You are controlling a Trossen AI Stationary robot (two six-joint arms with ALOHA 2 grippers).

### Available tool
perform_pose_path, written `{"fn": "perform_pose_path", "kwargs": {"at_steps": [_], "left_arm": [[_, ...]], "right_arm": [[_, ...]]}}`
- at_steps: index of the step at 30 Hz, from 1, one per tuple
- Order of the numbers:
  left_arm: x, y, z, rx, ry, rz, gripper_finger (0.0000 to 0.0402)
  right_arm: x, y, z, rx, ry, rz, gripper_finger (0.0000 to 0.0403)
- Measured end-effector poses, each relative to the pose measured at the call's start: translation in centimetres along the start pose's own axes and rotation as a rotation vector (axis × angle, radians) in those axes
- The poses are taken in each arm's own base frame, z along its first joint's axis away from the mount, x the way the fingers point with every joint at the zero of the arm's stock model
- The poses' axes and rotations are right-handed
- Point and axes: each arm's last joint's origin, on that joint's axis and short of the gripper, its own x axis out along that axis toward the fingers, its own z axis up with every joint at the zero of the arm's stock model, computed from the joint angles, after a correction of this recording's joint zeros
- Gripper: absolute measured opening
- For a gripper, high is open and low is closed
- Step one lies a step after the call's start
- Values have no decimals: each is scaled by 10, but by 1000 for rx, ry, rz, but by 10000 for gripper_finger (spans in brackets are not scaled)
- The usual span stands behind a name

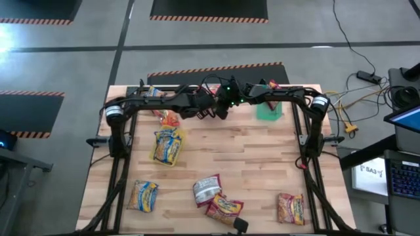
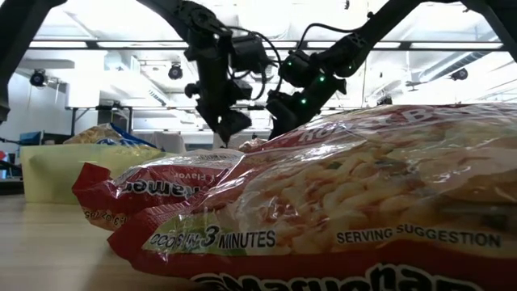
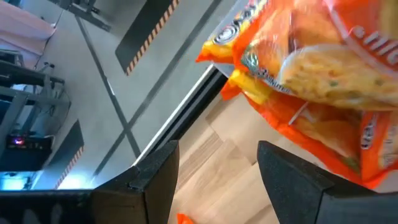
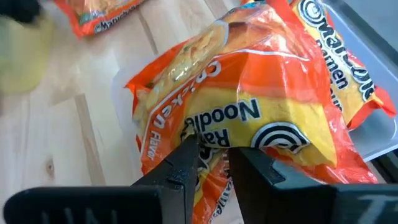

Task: Sort Maruchan noodles
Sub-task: Put the orange noodle pack into the transparent bin, then put the blue noodle pack into the yellow bin

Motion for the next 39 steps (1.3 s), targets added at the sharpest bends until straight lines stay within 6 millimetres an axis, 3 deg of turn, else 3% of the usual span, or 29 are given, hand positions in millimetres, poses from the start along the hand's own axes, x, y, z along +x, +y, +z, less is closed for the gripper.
{"fn": "perform_pose_path", "kwargs": {"at_steps": [9, 16, 21, 27, 32, 39], "left_arm": [[-24, 11, -17, -26, 9, -7, 201], [-46, 19, -58, -163, -12, -13, 201], [-76, 19, -90, -248, -73, -82, 201], [-120, 7, -118, -287, -212, -232, 201], [-157, -9, -134, -286, -304, -385, 201], [-202, -29, -173, -304, -244, -653, 201]], "right_arm": [[-15, 2, -2, -4, 70, 3, 88], [-41, 6, 4, 5, 84, 6, 84], [-58, 17, 0, 49, 165, 110, 76], [-73, 49, -3, 9, 209, 232, 75], [-82, 87, -10, -42, 221, 301, 75], [-100, 142, -36, -108, 263, 372, 75]]}}
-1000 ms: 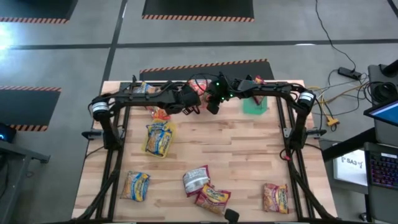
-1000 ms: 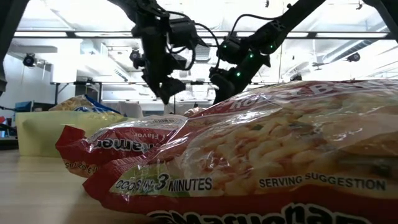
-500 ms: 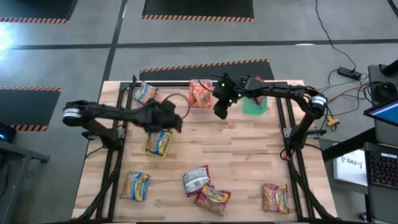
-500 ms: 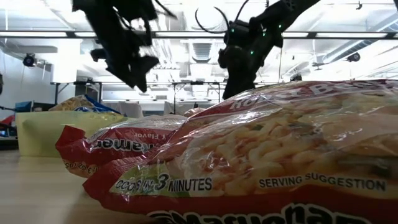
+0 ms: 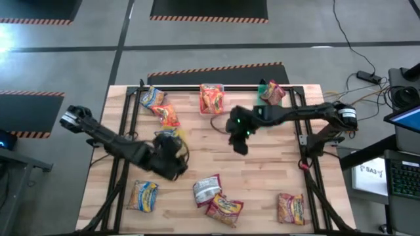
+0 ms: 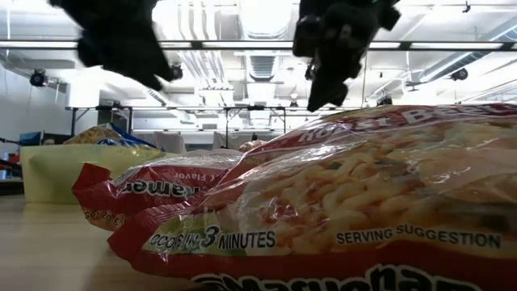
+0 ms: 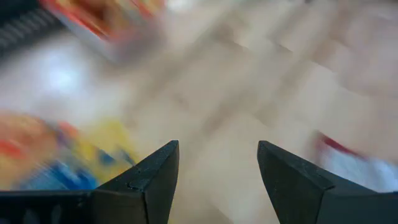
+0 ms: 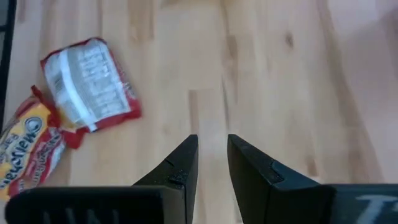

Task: Sort Maruchan noodles
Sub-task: Put the blue noodle pack into the yellow bin

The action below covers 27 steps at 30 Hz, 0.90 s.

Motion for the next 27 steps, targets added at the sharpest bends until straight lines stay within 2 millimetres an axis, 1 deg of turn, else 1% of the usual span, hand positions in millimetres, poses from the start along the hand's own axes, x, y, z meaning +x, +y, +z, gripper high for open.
{"fn": "perform_pose_path", "kwargs": {"at_steps": [3, 6, 9, 12, 16, 20, 24, 27], "left_arm": [[-12, -6, -16, -68, 114, -68, 201], [-23, -3, -33, -165, 277, -50, 201], [-37, 0, -50, -223, 422, -12, 201], [-49, -3, -67, -254, 546, -18, 201], [-61, -9, -85, -304, 666, 0, 201], [-75, -18, -92, -333, 707, 2, 201], [-86, -20, -107, -341, 796, 152, 201], [-89, -26, -120, -346, 874, 223, 201]], "right_arm": [[0, 17, -11, -15, 3, -45, 75], [0, 27, -24, 11, -14, -110, 75], [-2, 32, -37, 64, -20, -157, 80], [-5, 35, -52, 130, -27, -186, 87], [-6, 40, -69, 195, -72, -158, 96], [-5, 45, -77, 217, -146, -110, 104], [0, 48, -82, 228, -160, -89, 112], [4, 50, -83, 221, -148, -87, 118]]}}
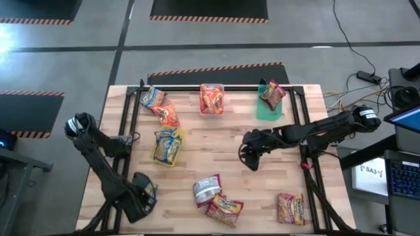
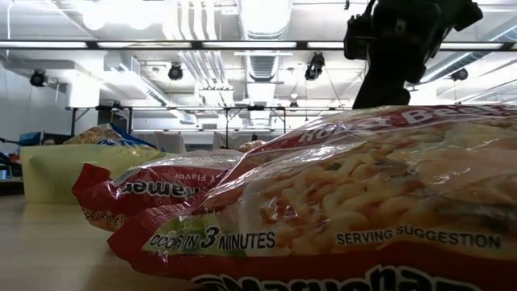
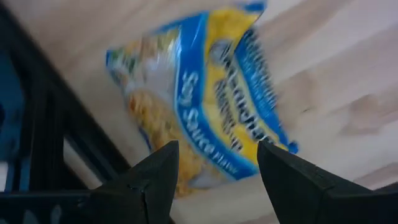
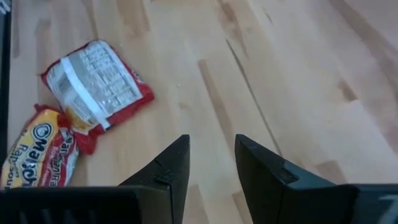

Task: Sort Maruchan noodles
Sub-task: Put the blue noodle pack into the yellow bin

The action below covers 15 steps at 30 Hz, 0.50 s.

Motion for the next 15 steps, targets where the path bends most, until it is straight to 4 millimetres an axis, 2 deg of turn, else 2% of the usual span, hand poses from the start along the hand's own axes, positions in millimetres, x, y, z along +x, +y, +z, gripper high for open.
{"fn": "perform_pose_path", "kwargs": {"at_steps": [3, 15], "left_arm": [[8, -5, -7, -14, 4, 42, 201], [44, -13, -11, -43, -60, 180, 201]], "right_arm": [[3, 0, 1, 0, -7, 4, 124], [7, 1, 3, -9, -23, 14, 135]]}}
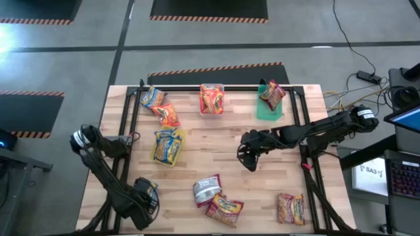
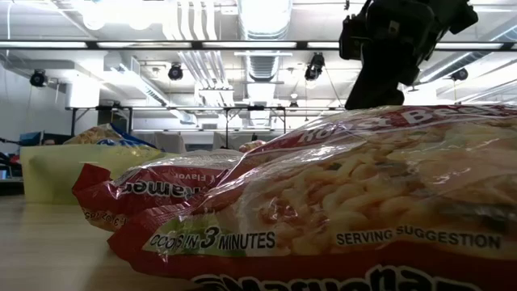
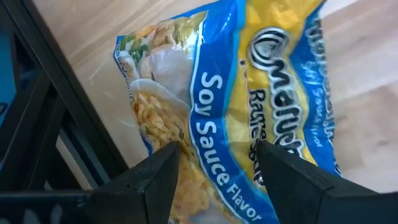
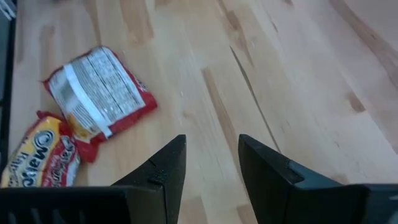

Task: Sort Maruchan noodles
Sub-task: Put the blue noodle pack into the yellow bin

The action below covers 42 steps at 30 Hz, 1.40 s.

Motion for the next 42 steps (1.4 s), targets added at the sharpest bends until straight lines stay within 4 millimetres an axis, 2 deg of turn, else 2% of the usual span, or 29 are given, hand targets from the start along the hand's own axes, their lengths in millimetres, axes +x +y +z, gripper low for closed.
{"fn": "perform_pose_path", "kwargs": {"at_steps": [5, 11, 15, 24, 27, 42], "left_arm": [[11, -5, -1, -8, -24, 41, 201], [11, -6, 2, -10, -64, 12, 190], [9, -7, 4, -10, -89, -14, 154], [9, -7, 5, -13, -88, -15, 40], [8, -7, 5, -13, -87, -17, 17], [-24, -6, 7, -14, -203, -81, 11]], "right_arm": [[1, 0, 0, 0, 4, -1, 136], [1, 0, 0, -1, 4, -1, 139], [1, 0, 0, -1, 1, 0, 139], [1, 0, 0, -2, -2, 2, 139], [1, 0, 0, -2, -2, 1, 139], [1, 0, 1, -16, -6, 2, 139]]}}
